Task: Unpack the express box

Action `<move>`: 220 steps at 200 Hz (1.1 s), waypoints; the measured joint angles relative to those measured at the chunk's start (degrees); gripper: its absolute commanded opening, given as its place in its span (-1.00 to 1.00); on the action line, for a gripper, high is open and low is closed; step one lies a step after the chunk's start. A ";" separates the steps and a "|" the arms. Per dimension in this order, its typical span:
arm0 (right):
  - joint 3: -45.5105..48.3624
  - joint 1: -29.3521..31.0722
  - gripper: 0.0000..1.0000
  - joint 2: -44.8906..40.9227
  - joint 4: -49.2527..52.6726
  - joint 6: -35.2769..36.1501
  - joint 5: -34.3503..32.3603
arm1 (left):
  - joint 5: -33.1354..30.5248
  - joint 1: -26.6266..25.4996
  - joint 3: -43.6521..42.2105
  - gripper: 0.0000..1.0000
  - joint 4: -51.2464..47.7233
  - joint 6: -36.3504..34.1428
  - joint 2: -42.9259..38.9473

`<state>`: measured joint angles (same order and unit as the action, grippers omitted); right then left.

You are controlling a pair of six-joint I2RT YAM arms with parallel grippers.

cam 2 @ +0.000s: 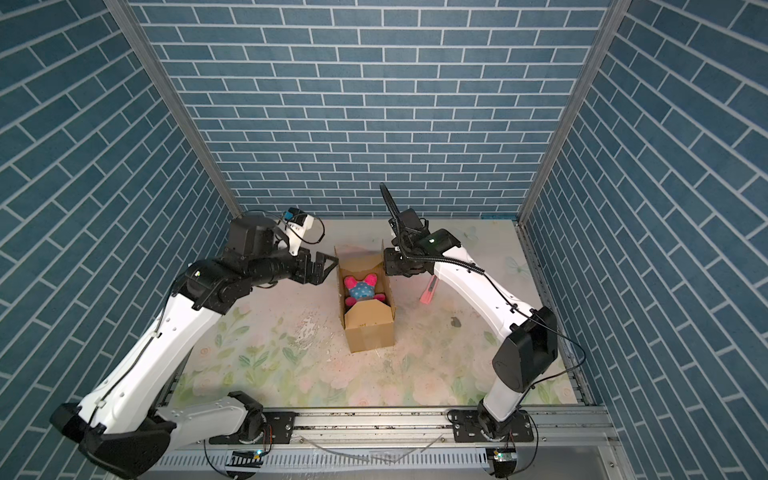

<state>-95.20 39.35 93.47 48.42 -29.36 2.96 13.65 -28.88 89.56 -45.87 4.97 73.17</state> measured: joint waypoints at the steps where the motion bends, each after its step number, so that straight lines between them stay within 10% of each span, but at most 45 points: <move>1: 0.00 0.00 0.19 -0.11 0.00 0.02 -0.02 | 0.04 -0.02 0.24 0.90 -0.07 -0.24 0.17; 93: 9.33 5.07 0.31 -17.27 -0.37 -5.49 -8.22 | -10.01 -10.78 6.49 0.93 -6.88 -25.07 19.85; 220: 18.80 11.21 0.31 -18.82 -7.89 -13.40 -12.50 | -20.46 -10.34 3.61 0.91 2.49 -30.10 31.26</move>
<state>-76.40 50.57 74.65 40.53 -42.76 -9.54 -6.81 -39.22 93.17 -43.38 -25.12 104.42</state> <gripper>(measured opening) 0.655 0.953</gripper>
